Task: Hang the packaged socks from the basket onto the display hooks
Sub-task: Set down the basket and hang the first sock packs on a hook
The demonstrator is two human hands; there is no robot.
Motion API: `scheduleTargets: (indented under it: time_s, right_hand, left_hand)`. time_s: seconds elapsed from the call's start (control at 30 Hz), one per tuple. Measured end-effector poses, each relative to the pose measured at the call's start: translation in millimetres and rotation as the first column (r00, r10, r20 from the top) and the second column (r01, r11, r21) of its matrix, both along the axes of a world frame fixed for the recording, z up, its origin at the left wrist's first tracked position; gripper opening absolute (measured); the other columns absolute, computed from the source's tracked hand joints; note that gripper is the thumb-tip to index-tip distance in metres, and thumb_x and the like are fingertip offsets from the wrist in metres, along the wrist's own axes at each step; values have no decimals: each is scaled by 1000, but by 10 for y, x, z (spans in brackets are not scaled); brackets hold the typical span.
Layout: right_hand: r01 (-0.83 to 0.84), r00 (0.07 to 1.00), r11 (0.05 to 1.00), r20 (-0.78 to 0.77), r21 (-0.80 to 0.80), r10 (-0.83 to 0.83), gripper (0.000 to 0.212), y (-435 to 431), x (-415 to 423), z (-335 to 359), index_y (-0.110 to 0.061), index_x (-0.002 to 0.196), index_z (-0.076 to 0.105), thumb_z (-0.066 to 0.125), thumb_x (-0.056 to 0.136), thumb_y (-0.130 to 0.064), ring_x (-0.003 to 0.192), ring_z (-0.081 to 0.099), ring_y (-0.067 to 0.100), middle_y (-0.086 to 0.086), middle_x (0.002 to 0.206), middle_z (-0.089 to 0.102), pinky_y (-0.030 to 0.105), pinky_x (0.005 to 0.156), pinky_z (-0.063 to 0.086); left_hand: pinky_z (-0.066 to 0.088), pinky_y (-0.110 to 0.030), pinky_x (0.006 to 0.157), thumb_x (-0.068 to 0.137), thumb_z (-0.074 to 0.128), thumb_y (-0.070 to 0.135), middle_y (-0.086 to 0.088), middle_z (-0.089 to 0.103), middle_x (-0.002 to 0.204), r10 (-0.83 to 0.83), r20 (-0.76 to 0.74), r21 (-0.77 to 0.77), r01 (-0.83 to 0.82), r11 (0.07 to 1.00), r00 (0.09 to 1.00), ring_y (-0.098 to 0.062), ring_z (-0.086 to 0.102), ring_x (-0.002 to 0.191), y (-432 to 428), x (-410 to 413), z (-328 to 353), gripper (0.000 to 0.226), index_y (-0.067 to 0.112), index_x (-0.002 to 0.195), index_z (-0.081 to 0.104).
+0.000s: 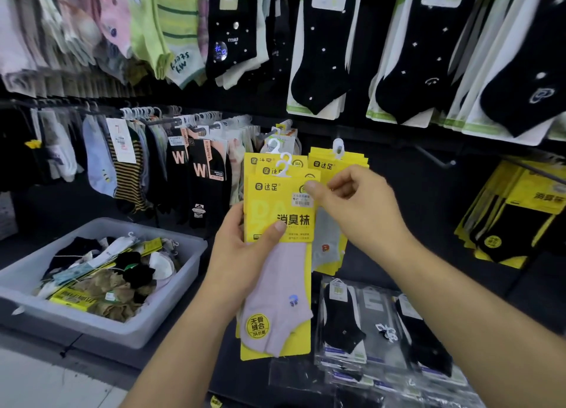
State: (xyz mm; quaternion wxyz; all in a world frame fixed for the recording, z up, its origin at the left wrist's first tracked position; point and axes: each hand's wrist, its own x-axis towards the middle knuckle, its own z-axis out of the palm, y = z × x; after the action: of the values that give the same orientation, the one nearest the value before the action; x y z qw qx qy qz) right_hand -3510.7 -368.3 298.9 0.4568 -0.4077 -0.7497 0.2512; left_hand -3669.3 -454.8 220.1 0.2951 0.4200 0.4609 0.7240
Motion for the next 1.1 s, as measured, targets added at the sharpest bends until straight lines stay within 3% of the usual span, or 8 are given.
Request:
scheduleTargets:
  time_s: [0.1, 0.2, 0.4, 0.53, 0.67, 0.83, 0.97, 1.1]
  right_hand:
    - [-58, 998, 987, -11, -147, 57, 43, -24, -46, -77, -18, 82, 64, 82, 71, -55, 64, 59, 7, -1, 75, 66, 25, 56, 48]
    - [-134, 987, 965, -122, -225, 109, 33, -25, -44, -108, -8, 80, 66, 82, 80, -37, 63, 64, 10, 10, 73, 70, 25, 56, 50]
    - [-300, 922, 872, -351, -385, 163, 10, 8, 52, -125, -9, 97, 72, 73, 90, -16, 67, 72, 7, 3, 86, 78, 14, 46, 47]
    - [-291, 916, 884, -373, -366, 147, 6, 53, 82, -155, -12, 95, 72, 69, 93, -17, 68, 71, 4, -1, 86, 78, 13, 48, 46]
    - [-168, 928, 932, -371, -320, 39, 20, 136, 156, -159, -11, 85, 71, 61, 99, -22, 63, 65, 3, -1, 80, 76, 15, 51, 46]
    - [-17, 923, 972, -377, -233, -74, 25, 231, 249, -108, -9, 87, 71, 58, 101, -25, 64, 62, 8, 2, 76, 74, 23, 53, 47]
    - [45, 929, 981, -354, -188, -111, 24, 282, 232, -44, -12, 86, 72, 60, 99, -28, 68, 67, 8, 3, 83, 75, 26, 62, 53]
    - [77, 952, 986, -282, -144, -116, 24, 324, 191, -25, -12, 86, 71, 61, 98, -29, 70, 65, 22, 13, 89, 73, 38, 67, 54]
  left_hand:
    - [63, -22, 74, 77, 83, 32, 5, 82, 111, -32, 16, 28, 32, 999, 999, -15, 80, 98, 4, 57, 3, 46, 25, 119, 67]
    - [63, -22, 72, 75, 83, 32, 3, 82, 109, -51, 46, 38, 49, 998, 998, -16, 81, 97, 11, 92, -5, 49, 23, 120, 66]
    - [64, -28, 75, 86, 71, 34, -3, 81, 117, -143, 148, 43, 138, 990, 979, -24, 80, 104, -1, 69, -11, 43, 23, 128, 65]
    - [65, -33, 80, 90, 69, 31, -4, 80, 120, -152, 161, 44, 147, 988, 975, -25, 79, 108, 7, 85, -24, 37, 25, 127, 67]
    - [64, -43, 88, 104, 64, 20, -2, 80, 118, -61, 104, 12, 60, 998, 993, -26, 78, 109, 35, 47, -68, 18, 31, 116, 73]
    - [62, -25, 75, 107, 62, 16, 7, 81, 110, 77, -47, -1, -77, 997, 996, -15, 78, 102, 49, -58, -107, 19, 31, 114, 70]
    - [62, -39, 83, 107, 62, 20, 8, 81, 111, 135, -65, -14, -136, 991, 989, -15, 78, 101, 38, -125, -110, 18, 34, 115, 69]
    - [62, -42, 87, 107, 62, 20, 9, 80, 112, 161, -78, -19, -162, 987, 984, -13, 78, 102, 27, -155, -100, 18, 34, 118, 68]
